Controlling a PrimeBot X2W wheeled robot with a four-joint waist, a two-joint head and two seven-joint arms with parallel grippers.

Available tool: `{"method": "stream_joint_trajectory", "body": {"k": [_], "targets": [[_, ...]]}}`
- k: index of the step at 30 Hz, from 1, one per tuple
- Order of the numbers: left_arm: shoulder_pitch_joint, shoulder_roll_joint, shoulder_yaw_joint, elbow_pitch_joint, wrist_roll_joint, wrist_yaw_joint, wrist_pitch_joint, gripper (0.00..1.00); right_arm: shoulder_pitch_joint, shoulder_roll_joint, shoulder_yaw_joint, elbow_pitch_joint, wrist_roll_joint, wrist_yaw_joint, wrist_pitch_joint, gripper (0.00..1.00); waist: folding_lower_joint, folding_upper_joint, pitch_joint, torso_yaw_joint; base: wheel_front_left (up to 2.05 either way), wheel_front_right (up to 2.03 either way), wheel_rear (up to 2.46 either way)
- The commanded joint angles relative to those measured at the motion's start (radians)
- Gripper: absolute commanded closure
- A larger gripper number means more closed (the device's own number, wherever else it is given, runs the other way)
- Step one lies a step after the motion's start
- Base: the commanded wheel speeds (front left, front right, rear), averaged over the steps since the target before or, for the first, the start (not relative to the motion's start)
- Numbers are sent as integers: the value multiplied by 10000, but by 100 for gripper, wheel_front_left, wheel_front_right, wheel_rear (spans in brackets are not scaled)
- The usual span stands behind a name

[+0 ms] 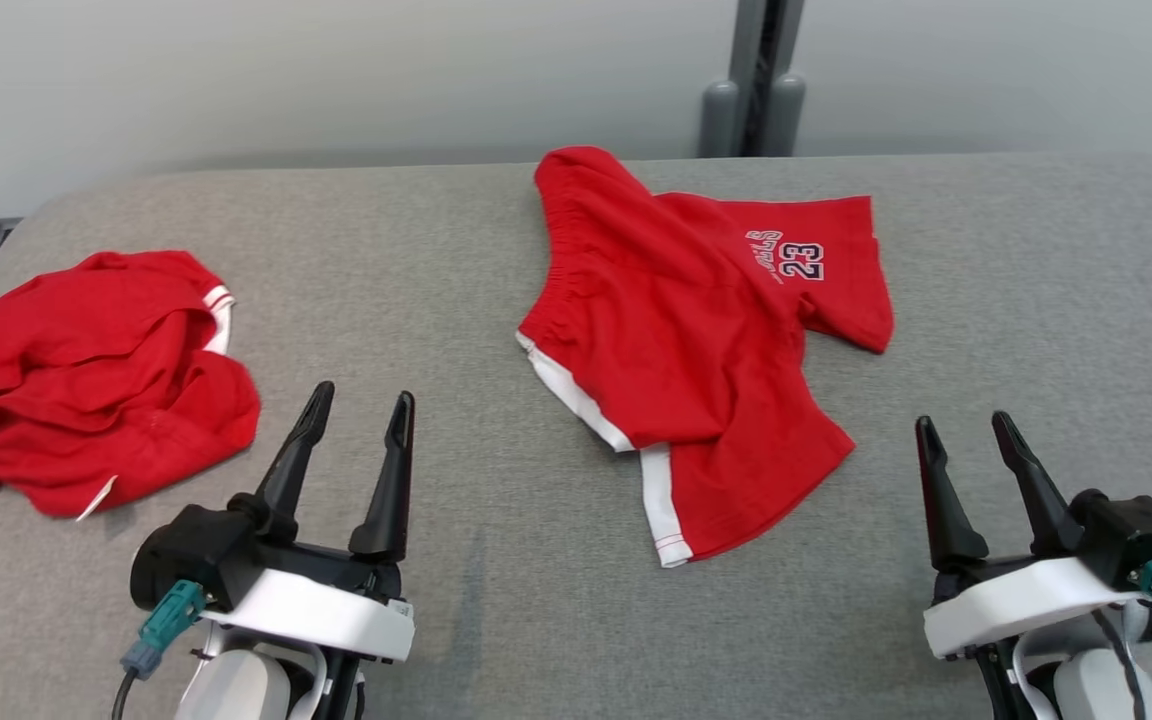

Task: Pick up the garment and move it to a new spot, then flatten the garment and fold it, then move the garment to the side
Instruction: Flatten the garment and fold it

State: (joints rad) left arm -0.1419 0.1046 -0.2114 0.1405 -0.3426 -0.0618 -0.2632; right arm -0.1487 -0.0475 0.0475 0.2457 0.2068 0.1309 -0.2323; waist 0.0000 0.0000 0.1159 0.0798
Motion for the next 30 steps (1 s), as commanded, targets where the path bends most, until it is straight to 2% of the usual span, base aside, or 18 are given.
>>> {"method": "stream_joint_trajectory", "body": {"k": [1,10,18,23,24,25,26,30], "targets": [[-13,-36,33,64,112,-87,-20,0,-120,-56,-132,375,366,-3,165,0,0,0,76,233,0,0,0],[83,-328,14,227,349,-308,-21,0,-900,-62,-115,2953,1340,-3,118,0,0,0,291,931,0,0,0],[25,-397,76,318,470,-413,-22,0,-1581,-59,-9,4528,1674,-3,-155,0,0,0,439,1295,0,0,0],[-87,-423,167,391,570,-435,-22,0,-2139,-58,428,5290,2078,-3,-257,0,0,0,600,1423,0,0,0],[-124,-426,185,401,586,-451,-22,0,-2222,-56,570,5390,2174,-3,-262,13,0,0,623,1446,0,0,0],[-151,-431,198,412,593,-462,-22,0,-2297,-54,725,5487,2260,-3,-259,59,0,0,639,1464,0,0,0],[-180,-440,210,425,610,-471,-22,0,-2364,-53,880,5561,2365,-3,-257,100,0,0,653,1480,0,0,0],[-235,-463,274,474,615,-497,-22,0,-2541,-67,1145,5647,2747,-3,-330,100,0,0,600,1488,0,0,0]]}}
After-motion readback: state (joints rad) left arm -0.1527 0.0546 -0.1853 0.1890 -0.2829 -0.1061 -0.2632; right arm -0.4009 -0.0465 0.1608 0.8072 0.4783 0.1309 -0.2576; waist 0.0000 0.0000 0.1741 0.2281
